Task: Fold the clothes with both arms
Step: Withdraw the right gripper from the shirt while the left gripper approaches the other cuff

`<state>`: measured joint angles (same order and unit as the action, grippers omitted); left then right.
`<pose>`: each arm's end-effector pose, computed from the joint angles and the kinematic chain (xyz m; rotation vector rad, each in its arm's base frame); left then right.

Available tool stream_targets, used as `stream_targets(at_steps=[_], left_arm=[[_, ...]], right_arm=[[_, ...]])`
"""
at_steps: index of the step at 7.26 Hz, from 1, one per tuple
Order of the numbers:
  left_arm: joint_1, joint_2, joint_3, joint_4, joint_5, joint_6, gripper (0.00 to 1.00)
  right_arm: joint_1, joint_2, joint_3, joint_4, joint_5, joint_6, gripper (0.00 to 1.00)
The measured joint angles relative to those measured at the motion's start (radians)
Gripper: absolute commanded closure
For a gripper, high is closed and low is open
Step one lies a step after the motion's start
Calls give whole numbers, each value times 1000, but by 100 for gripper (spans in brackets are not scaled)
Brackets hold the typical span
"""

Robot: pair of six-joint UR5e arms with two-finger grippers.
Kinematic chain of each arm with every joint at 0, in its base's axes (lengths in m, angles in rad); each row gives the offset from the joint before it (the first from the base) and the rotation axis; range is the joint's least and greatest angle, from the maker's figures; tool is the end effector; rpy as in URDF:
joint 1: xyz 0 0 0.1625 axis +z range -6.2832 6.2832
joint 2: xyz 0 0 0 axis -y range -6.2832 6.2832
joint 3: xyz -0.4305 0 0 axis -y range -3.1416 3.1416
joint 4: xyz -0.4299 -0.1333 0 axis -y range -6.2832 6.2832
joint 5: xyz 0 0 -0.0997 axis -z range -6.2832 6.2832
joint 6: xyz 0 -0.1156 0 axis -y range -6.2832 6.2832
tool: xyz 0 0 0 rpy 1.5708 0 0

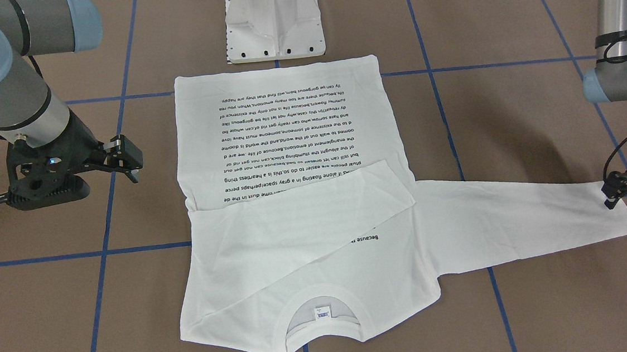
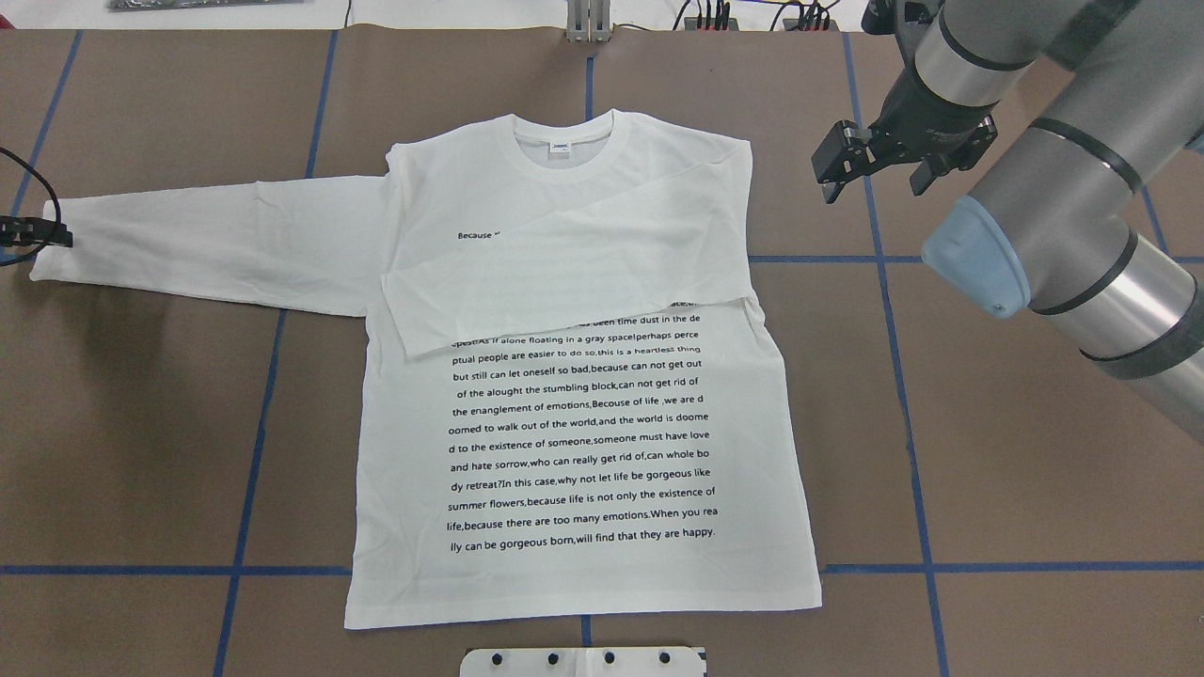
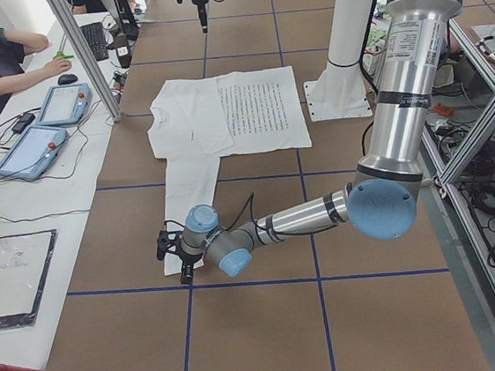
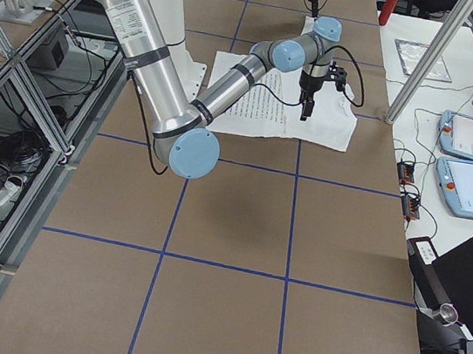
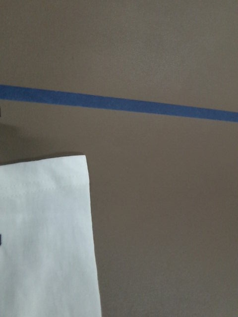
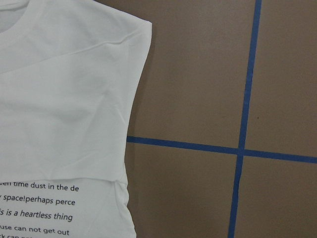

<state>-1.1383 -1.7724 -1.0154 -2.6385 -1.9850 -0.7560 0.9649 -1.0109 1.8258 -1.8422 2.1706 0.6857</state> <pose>0.1870 -0.6121 0.7479 0.3610 0.7224 -0.1579 -0.3189 -0.5798 0.2446 0.0688 -0.7835 -0.0873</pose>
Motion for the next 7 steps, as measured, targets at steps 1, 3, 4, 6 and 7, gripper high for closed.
stream_targets(at_steps=[1, 3, 4, 6, 7], left_arm=[[0, 0, 0, 0, 0, -4, 26], [1, 0, 1, 0, 0, -9, 32], [2, 0, 1, 1, 0, -10, 39], [3, 0, 1, 2, 0, -13, 59], [3, 0, 0, 3, 0, -14, 67]], right_arm=[[0, 0, 2, 0, 0, 0, 0], [0, -1, 10, 0, -1, 2, 0], [0, -2, 12, 0, -1, 3, 0], [0, -3, 15, -1, -2, 4, 0], [0, -3, 18, -2, -2, 4, 0]])
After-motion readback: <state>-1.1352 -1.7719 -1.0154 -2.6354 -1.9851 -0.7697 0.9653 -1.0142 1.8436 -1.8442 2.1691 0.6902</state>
